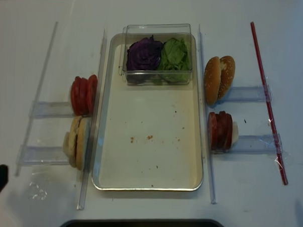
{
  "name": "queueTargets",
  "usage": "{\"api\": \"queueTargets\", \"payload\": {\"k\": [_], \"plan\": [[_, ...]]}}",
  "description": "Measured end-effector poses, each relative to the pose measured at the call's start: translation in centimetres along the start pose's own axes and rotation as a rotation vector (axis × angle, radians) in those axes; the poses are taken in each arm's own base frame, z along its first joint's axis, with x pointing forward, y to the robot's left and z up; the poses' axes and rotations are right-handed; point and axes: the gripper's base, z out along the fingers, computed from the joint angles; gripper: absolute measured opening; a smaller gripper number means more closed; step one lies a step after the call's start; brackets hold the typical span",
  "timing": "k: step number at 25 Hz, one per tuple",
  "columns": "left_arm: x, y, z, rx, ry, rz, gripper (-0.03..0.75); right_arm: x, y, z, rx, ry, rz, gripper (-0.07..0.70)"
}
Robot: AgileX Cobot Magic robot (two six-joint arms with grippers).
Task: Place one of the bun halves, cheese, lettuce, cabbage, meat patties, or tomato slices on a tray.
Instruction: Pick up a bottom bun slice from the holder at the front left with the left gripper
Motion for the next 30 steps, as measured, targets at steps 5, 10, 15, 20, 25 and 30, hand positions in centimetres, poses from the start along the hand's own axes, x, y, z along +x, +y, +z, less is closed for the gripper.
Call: {"api": "queueTargets", "payload": {"k": [5, 10, 15, 20, 25, 30], "plan": [[-2.6, -0.4, 2.8, 0.074, 0.146, -0.003, 0.53, 0.0, 0.0, 0.0, 0.0, 0.0, 0.0, 0.689], [-5.4, -0.9, 6.5, 0.073, 0.311, -0.06, 0.528, 0.0, 0.0, 0.0, 0.0, 0.0, 0.0, 0.689], [-7.1, -1.1, 10.4, 0.031, 0.449, -0.155, 0.524, 0.0, 0.0, 0.0, 0.0, 0.0, 0.0, 0.689], [-7.4, -1.3, 12.8, 0.002, 0.509, -0.233, 0.524, 0.0, 0.0, 0.0, 0.0, 0.0, 0.0, 0.689], [-7.6, -1.8, 13.1, -0.01, 0.487, -0.253, 0.524, 0.0, 0.0, 0.0, 0.0, 0.0, 0.0, 0.689], [-7.5, -3.4, 14.1, -0.015, 0.52, -0.219, 0.524, 0.0, 0.0, 0.0, 0.0, 0.0, 0.0, 0.689]]}}
